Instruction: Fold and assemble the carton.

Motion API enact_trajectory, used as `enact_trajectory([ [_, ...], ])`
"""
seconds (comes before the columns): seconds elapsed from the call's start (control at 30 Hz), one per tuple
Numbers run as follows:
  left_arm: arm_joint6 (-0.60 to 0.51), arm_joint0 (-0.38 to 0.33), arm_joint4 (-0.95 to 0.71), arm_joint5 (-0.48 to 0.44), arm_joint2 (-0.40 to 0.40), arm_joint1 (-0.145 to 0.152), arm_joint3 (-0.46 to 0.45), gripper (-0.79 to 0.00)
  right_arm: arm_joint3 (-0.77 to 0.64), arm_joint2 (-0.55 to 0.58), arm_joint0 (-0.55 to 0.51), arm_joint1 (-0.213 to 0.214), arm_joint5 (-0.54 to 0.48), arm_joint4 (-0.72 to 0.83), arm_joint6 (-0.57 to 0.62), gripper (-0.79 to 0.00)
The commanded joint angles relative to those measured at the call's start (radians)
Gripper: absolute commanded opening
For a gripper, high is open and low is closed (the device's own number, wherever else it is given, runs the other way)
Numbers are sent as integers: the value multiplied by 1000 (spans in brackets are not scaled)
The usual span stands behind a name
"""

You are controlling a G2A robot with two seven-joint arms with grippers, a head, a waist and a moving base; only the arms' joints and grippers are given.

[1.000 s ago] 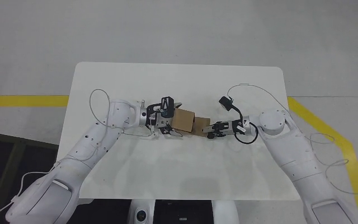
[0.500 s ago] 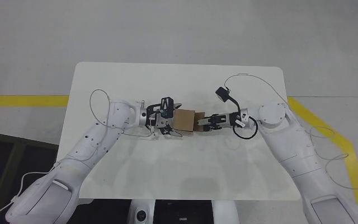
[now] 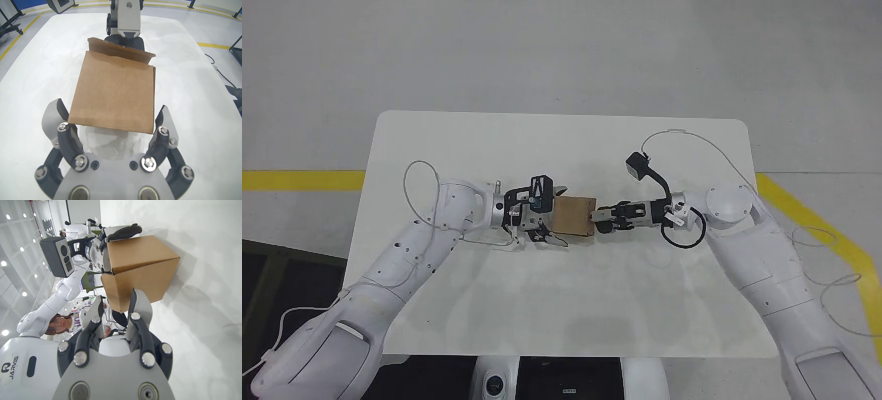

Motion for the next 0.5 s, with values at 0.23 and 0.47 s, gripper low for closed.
enact_trajectory([
  [0.23, -4, -4, -3, 0, 6, 1, 2, 0, 48, -20, 10, -7, -6, 16, 2, -582],
  [0.47, -4, -6, -6, 0, 11, 2, 3, 0, 64, -24, 12, -7, 3, 7, 2, -585],
])
